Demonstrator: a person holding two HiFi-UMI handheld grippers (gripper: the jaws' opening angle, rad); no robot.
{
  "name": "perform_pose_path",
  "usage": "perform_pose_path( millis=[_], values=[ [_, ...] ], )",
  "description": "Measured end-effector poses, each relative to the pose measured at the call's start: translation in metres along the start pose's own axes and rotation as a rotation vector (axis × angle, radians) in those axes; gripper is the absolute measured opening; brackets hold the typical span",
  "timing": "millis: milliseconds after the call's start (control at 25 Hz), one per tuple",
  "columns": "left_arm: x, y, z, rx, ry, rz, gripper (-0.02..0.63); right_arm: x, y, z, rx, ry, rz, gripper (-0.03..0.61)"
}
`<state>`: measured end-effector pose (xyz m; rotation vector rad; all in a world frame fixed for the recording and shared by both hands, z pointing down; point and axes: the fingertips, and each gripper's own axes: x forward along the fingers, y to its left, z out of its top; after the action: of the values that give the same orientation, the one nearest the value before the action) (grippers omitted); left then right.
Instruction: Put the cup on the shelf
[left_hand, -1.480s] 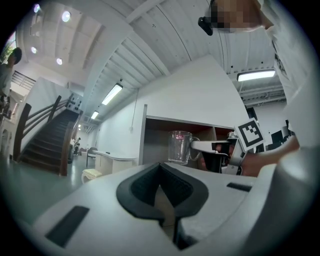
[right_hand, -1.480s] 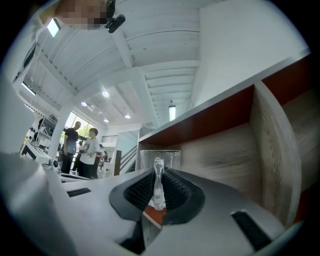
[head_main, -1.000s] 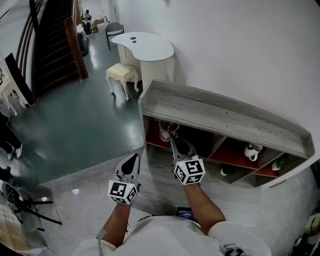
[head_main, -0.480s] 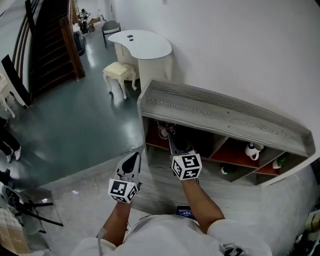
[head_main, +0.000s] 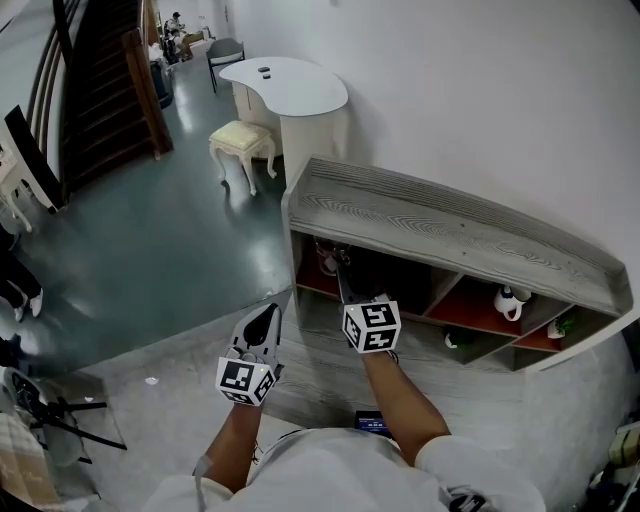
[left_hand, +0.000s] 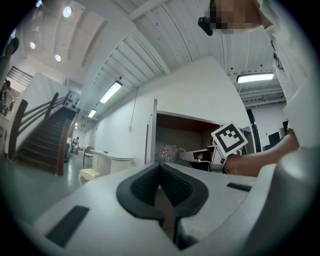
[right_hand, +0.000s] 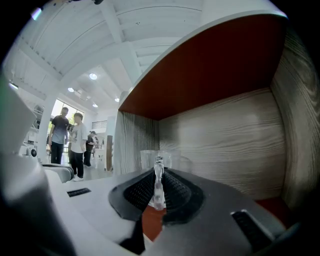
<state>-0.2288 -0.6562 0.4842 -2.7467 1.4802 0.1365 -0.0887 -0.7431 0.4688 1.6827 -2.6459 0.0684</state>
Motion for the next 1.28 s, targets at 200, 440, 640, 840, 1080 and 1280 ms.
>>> perform_pose_path(
  millis=[200, 440, 640, 840, 1080, 1280],
  values=[
    [-0.003, 0.003, -0.001, -0.004, 0.001, 0.003, 0.006, 0.003, 0.001, -0.003, -0.012, 0.021, -0.002, 0.051],
    [-0.003, -0.001, -0.005, -0.009, 0.004, -0.002, 0.006, 0.002, 0.001, -0.005, -0.009, 0.064, -0.001, 0.051],
    [-0.004, -0.004, -0.008, -0.02, 0.006, -0.008, 0.006, -0.002, 0.003, -0.011, -0.03, 0.094, -0.012, 0.051],
    [-0.003, -0.007, -0.008, -0.023, 0.004, -0.012, 0.006, -0.003, 0.003, -0.014, -0.059, 0.101, -0.019, 0.051],
    [-0.006, -0.008, -0.008, -0.025, 0.007, -0.014, 0.006, -0.005, 0.003, -0.017, -0.08, 0.126, -0.035, 0.051],
    [-0.009, -0.009, -0.011, -0.034, 0.011, -0.013, 0.006, -0.005, 0.005, -0.018, -0.087, 0.133, -0.028, 0.054]
  ],
)
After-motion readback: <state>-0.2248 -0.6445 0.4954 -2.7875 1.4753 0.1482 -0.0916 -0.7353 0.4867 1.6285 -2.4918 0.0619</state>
